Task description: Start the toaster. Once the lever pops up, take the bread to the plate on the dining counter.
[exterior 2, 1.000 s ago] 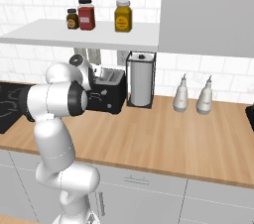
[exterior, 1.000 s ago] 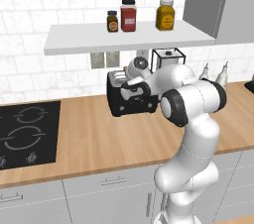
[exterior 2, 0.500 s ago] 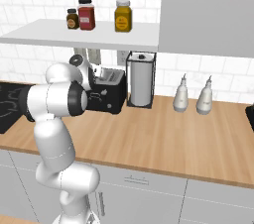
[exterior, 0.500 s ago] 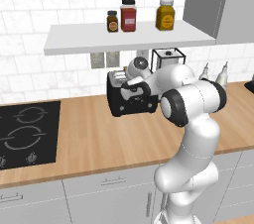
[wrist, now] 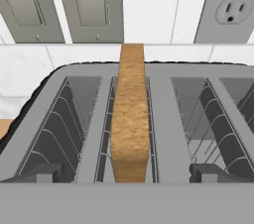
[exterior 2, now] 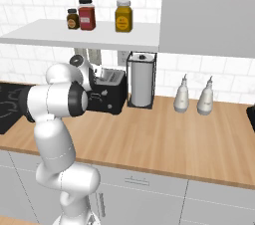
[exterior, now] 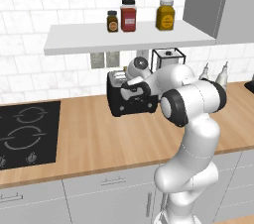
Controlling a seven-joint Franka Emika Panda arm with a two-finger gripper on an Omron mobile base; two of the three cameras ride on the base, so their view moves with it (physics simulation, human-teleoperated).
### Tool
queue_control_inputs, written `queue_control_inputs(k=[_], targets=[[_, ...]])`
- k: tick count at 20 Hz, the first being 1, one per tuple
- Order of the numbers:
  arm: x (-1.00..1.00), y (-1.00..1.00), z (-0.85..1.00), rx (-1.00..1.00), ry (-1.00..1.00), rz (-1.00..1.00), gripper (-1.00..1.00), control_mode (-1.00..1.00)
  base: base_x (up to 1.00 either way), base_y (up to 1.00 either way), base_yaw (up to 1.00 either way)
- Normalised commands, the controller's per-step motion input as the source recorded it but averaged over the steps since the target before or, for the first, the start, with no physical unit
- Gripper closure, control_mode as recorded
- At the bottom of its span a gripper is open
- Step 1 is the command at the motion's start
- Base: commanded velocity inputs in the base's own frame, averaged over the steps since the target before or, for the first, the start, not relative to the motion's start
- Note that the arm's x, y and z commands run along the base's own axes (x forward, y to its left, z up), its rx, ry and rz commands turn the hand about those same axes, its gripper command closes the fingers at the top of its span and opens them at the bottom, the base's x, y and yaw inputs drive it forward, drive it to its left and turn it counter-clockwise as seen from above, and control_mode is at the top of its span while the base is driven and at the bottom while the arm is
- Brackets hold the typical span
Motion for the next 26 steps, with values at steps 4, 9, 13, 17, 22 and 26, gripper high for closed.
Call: queue_control_inputs(k=[4,9,13,17,22,26], targets=[[0.0,0.0,0.0,0.0,0.0,0.0,-1.0,-1.0,0.0,0.0,0.0],[0.0,0.0,0.0,0.0,0.0,0.0,-1.0,-1.0,0.0,0.0,0.0],[0.0,0.0,0.0,0.0,0.0,0.0,-1.0,-1.0,0.0,0.0,0.0],[0.0,0.0,0.0,0.0,0.0,0.0,-1.0,-1.0,0.0,0.0,0.0],[0.0,0.0,0.0,0.0,0.0,0.0,-1.0,-1.0,0.0,0.0,0.0],[0.0,0.0,0.0,0.0,0.0,0.0,-1.0,-1.0,0.0,0.0,0.0]])
